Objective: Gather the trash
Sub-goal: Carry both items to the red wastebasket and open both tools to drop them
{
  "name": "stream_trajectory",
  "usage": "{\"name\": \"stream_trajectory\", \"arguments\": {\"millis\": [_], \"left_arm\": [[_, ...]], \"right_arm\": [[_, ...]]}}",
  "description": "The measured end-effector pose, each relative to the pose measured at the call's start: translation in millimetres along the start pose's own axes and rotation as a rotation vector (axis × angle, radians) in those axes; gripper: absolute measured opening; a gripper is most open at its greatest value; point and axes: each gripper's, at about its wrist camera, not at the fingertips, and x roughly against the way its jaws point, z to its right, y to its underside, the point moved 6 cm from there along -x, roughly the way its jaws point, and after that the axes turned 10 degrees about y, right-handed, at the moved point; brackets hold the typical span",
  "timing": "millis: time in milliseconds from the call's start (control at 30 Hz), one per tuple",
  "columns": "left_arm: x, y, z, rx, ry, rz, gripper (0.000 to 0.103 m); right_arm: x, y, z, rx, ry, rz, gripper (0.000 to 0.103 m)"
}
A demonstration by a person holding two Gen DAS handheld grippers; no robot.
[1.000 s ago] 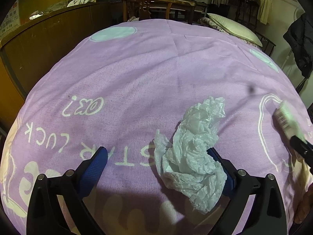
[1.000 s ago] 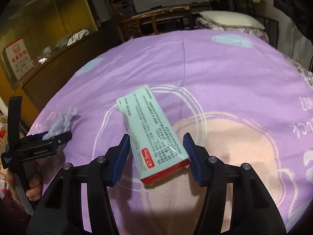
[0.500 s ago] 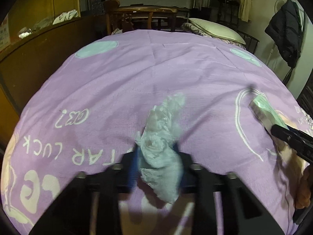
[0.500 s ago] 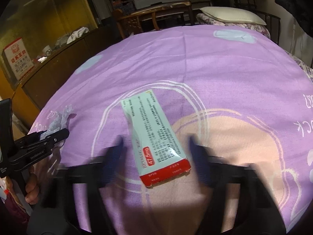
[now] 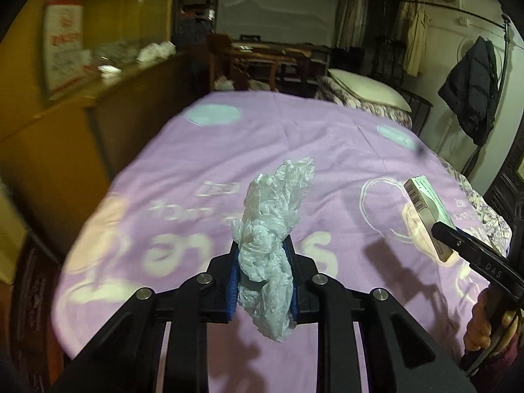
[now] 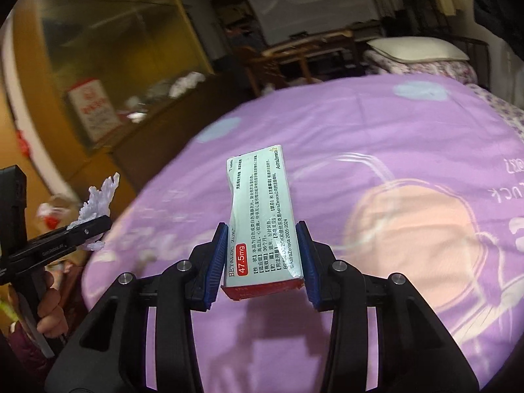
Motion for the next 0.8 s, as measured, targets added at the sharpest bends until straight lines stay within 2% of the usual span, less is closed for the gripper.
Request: {"name": "stream_trajectory", "arguments": {"millis": [200,433,500,633,800], "left_arm": [[94,31,-22,0.002,-0.104,0.018,0.024],[177,100,-69,0.064,-0.222,-0.039,0.024],[192,119,-82,0.089,-0.242,-0.045,0.024],[205,157,-115,0.174,-0.235,-0.074,0.024],[182,188,-156,0.259,-0.223,-0.143,0.026]], "right_arm": [[39,13,-47,0.054,-0.114,0.015,0.042],[81,42,-101,0.138,-0.214,0.024,0.042],[90,50,-117,0.162,-0.239,0.015,0.042],[99,65,-155,0.23,-0.267,-0.01,0.042],[99,85,-193,0.311,-0.268,-0.041,0.042]]}}
